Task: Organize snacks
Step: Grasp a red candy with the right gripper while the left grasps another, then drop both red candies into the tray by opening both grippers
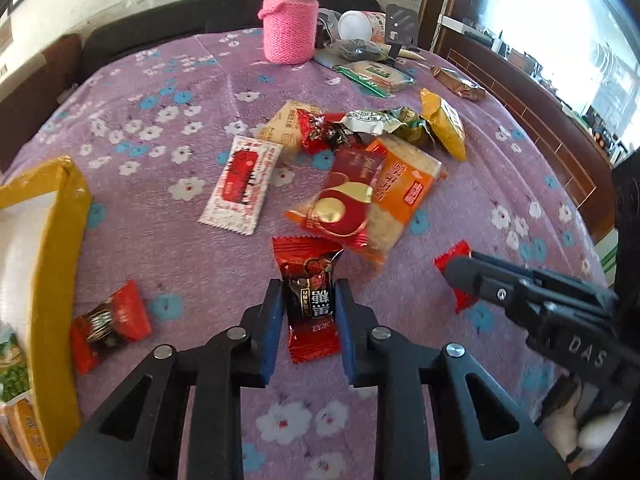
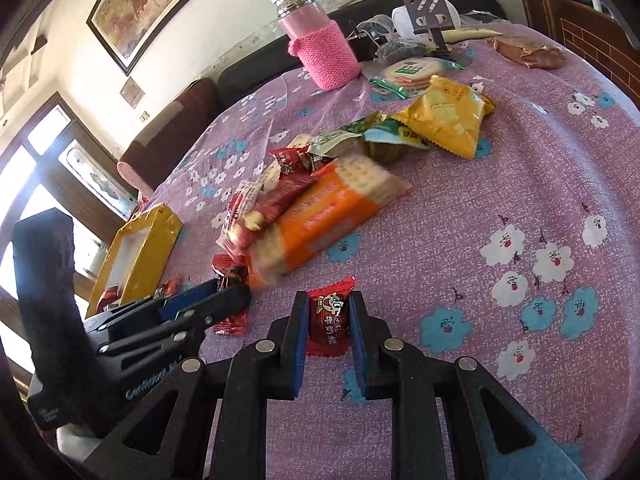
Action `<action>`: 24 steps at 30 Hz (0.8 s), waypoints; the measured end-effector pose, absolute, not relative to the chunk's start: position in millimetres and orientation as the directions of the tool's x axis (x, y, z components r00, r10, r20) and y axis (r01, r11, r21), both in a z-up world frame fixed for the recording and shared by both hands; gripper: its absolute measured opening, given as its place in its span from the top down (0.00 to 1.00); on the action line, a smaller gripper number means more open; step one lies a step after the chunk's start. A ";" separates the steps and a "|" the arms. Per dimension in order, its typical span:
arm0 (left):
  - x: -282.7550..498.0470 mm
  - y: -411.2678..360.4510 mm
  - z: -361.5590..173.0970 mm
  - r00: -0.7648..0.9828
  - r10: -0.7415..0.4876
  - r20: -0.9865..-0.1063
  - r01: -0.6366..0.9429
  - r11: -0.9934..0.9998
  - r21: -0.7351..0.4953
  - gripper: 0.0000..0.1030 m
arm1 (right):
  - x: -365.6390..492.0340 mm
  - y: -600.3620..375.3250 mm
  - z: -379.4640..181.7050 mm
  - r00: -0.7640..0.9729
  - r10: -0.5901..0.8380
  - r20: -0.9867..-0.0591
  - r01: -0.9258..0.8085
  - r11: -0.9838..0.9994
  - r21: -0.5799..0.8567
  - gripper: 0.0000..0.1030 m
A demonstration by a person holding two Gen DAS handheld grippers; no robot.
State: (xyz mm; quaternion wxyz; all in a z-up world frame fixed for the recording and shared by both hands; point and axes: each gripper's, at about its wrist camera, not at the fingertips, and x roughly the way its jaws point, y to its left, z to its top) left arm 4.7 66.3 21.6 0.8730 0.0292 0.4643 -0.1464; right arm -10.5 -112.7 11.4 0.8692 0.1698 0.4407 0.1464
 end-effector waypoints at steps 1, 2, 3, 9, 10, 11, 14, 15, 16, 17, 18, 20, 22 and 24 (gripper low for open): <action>2.2 70.8 22.5 0.527 -0.236 -0.817 0.278 0.956 -0.097 0.79 | -10.7 -111.2 11.5 0.570 0.402 -0.717 -0.108 0.901 0.420 0.80; 1.0 72.4 23.7 0.526 -0.244 -0.815 0.274 0.955 -0.109 0.79 | -11.6 -109.0 11.7 0.572 0.399 -0.717 -0.110 0.903 0.414 0.80; -1.2 75.8 25.6 0.527 -0.253 -0.811 0.269 0.955 -0.123 0.79 | -12.4 -107.8 12.0 0.575 0.395 -0.716 -0.112 0.905 0.410 0.80; -29.2 108.2 51.2 0.570 -0.289 -0.769 0.224 0.955 -0.194 0.79 | -13.9 -105.5 13.7 0.588 0.397 -0.705 -0.127 0.906 0.405 0.80; -35.6 120.0 56.1 0.578 -0.296 -0.761 0.205 0.955 -0.216 0.79 | -14.6 -105.0 14.3 0.591 0.401 -0.700 -0.131 0.904 0.407 0.80; -42.6 134.0 61.2 0.586 -0.305 -0.751 0.182 0.952 -0.245 0.79 | -15.4 -104.3 15.0 0.593 0.405 -0.696 -0.136 0.902 0.410 0.80; -60.3 171.2 74.1 0.630 -0.285 -0.723 0.113 0.954 -0.278 0.79 | -18.3 -101.0 17.1 0.600 0.412 -0.686 -0.150 0.900 0.410 0.80; -66.7 185.3 78.0 0.644 -0.270 -0.716 0.086 0.955 -0.283 0.79 | -19.9 -98.8 18.0 0.604 0.411 -0.683 -0.155 0.901 0.406 0.80; -76.0 204.9 82.4 0.663 -0.250 -0.706 0.050 0.955 -0.291 0.79 | -21.8 -95.9 19.2 0.611 0.408 -0.679 -0.160 0.903 0.398 0.80; -82.6 218.4 85.6 0.676 -0.231 -0.699 0.024 0.956 -0.293 0.78 | -23.4 -93.1 20.7 0.616 0.405 -0.675 -0.165 0.905 0.393 0.80; -88.6 229.7 86.9 0.687 -0.212 -0.695 0.000 0.956 -0.292 0.78 | -25.1 -90.0 22.2 0.622 0.403 -0.671 -0.169 0.906 0.387 0.80; -104.0 262.3 90.3 0.711 -0.160 -0.685 -0.067 0.954 -0.292 0.78 | -29.1 -81.0 28.3 0.632 0.396 -0.666 -0.180 0.911 0.370 0.81; -113.5 286.8 89.3 0.722 -0.126 -0.680 -0.113 0.948 -0.296 0.78 | -33.6 -71.4 36.2 0.624 0.424 -0.657 -0.202 0.899 0.388 0.81; -121.5 310.6 84.8 0.727 -0.108 -0.678 -0.157 0.935 -0.317 0.78 | -39.7 -53.6 47.1 0.595 0.482 -0.643 -0.245 0.871 0.427 0.81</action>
